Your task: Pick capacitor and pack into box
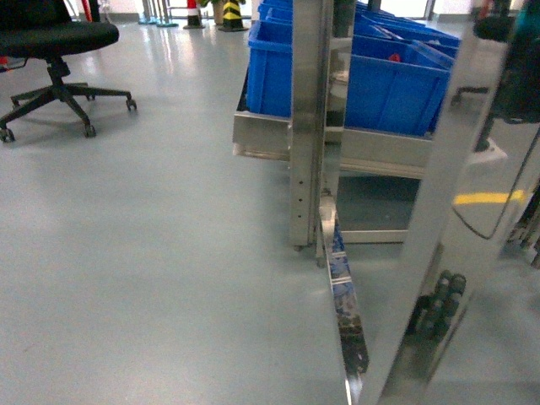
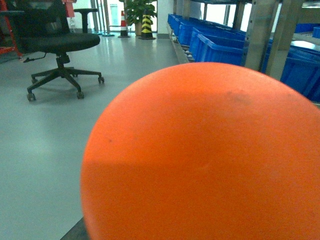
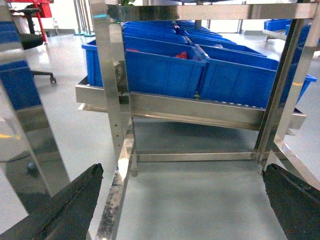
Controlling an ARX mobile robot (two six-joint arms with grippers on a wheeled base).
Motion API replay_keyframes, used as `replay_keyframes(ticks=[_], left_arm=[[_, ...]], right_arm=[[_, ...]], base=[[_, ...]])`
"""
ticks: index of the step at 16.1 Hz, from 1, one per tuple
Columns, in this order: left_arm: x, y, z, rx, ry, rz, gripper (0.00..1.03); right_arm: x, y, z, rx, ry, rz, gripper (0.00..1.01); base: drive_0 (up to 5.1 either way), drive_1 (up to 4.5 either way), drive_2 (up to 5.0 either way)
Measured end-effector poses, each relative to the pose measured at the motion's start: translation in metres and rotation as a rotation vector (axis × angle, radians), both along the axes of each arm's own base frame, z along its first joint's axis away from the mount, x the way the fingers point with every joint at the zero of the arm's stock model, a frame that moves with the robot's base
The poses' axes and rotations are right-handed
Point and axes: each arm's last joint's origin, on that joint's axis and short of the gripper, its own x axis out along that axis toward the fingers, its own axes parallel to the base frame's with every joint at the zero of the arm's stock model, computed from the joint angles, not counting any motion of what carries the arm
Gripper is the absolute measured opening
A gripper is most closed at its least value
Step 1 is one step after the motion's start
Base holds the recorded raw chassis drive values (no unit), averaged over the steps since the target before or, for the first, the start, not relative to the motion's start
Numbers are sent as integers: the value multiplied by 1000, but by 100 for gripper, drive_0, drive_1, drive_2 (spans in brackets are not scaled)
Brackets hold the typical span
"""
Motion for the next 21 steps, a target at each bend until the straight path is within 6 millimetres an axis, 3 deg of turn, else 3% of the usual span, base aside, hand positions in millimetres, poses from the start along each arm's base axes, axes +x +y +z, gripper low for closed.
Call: replay_keyframes(ticks=[21], left_arm=[[0, 0, 0, 0, -2, 0, 44]], right_arm=[[0, 0, 0, 0, 1, 0, 98]], base=[[-499, 242, 242]])
